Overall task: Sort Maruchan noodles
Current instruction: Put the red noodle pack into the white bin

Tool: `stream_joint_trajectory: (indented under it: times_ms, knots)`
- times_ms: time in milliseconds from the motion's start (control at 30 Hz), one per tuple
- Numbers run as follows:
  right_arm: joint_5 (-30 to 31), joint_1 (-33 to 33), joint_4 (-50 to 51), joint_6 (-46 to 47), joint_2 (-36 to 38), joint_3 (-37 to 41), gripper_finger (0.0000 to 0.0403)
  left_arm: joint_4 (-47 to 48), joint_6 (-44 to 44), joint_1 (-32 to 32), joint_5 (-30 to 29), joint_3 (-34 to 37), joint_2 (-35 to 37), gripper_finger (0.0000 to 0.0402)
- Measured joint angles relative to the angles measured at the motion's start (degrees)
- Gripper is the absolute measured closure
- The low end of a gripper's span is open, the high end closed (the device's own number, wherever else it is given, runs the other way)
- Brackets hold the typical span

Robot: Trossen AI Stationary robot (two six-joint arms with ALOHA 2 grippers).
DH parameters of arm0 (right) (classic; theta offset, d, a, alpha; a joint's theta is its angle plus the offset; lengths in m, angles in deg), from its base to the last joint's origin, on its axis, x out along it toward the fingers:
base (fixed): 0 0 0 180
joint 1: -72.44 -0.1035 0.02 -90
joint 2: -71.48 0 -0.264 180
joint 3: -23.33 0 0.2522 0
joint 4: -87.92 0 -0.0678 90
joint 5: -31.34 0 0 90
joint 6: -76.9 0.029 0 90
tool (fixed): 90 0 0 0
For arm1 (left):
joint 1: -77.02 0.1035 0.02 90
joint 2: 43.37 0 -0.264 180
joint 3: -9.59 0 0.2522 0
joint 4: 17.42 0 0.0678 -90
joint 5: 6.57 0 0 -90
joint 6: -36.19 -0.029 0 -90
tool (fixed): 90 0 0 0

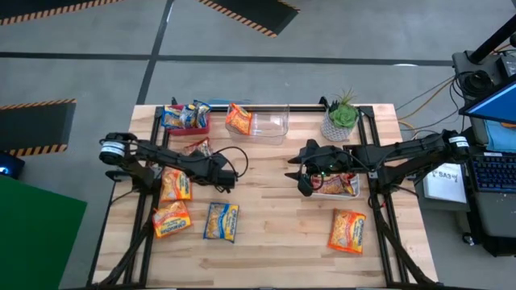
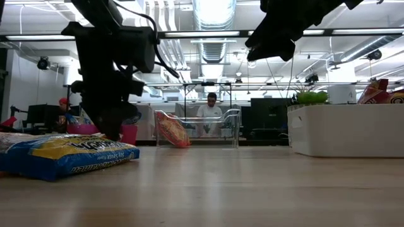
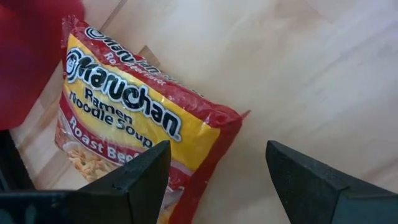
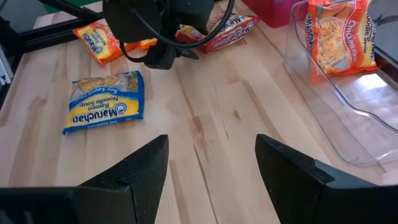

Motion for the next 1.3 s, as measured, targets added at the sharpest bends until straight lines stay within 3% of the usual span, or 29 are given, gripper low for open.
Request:
stream_joint_trajectory:
  times_ms: [367, 567, 733, 900, 1167, 1300]
  knots:
    - [0.02, -0.01, -0.02, -0.17, -0.02, 0.00, 0.0174, -0.66, 1.31, 0.07, -2.77, 1.03, -1.21, 0.0155]
    - [0.02, -0.02, -0.29, -0.46, -0.02, 0.00, 0.0174, -1.87, 4.68, 0.09, -7.38, 3.07, -2.55, 0.0156]
    - [0.04, -0.02, -0.46, -0.92, -0.02, -0.04, 0.0174, -2.25, 5.32, 0.11, -7.78, 3.43, -2.93, 0.0173]
    - [0.04, -0.02, -0.48, -1.08, -0.02, -0.07, 0.0174, -2.32, 5.29, 0.11, -9.00, 3.45, -2.93, 0.0225]
    - [0.02, -0.02, -0.46, -1.62, -0.02, -0.07, 0.0174, -2.54, 4.83, -0.22, -8.39, 3.45, -2.93, 0.0381]
    - [0.02, -0.02, -0.45, -1.67, -0.02, -0.07, 0.0174, -2.98, 2.91, -0.76, -6.58, 3.27, -2.91, 0.0390]
